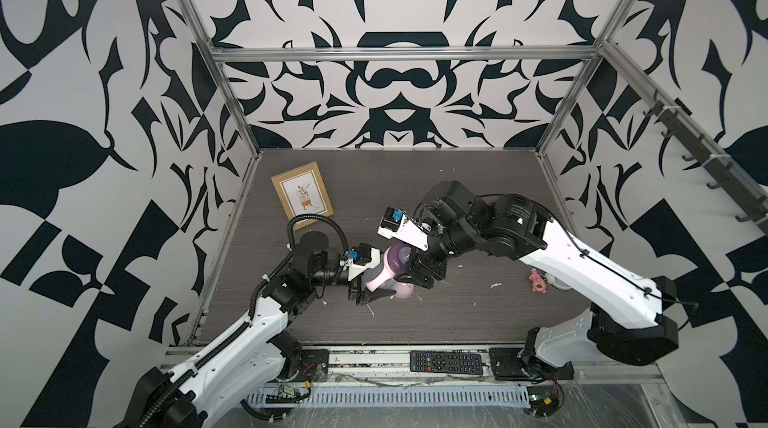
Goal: Assemble the baby bottles
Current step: Screw the nipple onto the baby bottle.
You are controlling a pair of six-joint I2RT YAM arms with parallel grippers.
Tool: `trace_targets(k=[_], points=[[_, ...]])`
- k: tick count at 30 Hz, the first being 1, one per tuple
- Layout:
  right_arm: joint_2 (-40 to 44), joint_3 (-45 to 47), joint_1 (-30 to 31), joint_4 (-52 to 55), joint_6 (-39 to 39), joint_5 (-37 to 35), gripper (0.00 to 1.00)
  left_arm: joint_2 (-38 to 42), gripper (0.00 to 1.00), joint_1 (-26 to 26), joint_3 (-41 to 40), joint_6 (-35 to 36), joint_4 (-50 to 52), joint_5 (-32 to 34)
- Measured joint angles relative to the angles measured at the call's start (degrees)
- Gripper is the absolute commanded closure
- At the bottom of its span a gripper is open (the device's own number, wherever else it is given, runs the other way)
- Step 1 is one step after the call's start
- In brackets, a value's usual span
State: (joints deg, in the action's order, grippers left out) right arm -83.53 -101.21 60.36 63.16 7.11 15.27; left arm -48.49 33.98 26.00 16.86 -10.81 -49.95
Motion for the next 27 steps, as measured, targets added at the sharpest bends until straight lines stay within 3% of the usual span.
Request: trace_targets(k=[5, 13, 19, 24, 27], points=[[-0.04, 0.00, 0.00, 0.00, -0.26, 0.02, 0.22, 0.00, 1.00, 0.00, 0.00, 0.00, 0.02, -0.24], [-0.04, 0.00, -0.13, 0.00, -1.49, 0.24, 0.34, 0.11, 1.00, 0.00, 0.00, 0.02, 0.11, -0.28], [0.35, 1.18, -1.81, -1.60, -4.04, 1.29, 0.59, 0.59, 1.00, 0.00, 0.00, 0.04, 0.24, 2.27], [2.54, 7.45, -6.27, -8.74, -10.45, 4.61, 1.00, 1.66, 1.00, 0.13, 0.00, 1.66, 0.83, 11.17], [2.97, 11.67, -9.42, -15.19, -16.35, 7.58, 1.00, 2.36, 1.00, 0.17, 0.00, 4.24, 1.01, 19.63]])
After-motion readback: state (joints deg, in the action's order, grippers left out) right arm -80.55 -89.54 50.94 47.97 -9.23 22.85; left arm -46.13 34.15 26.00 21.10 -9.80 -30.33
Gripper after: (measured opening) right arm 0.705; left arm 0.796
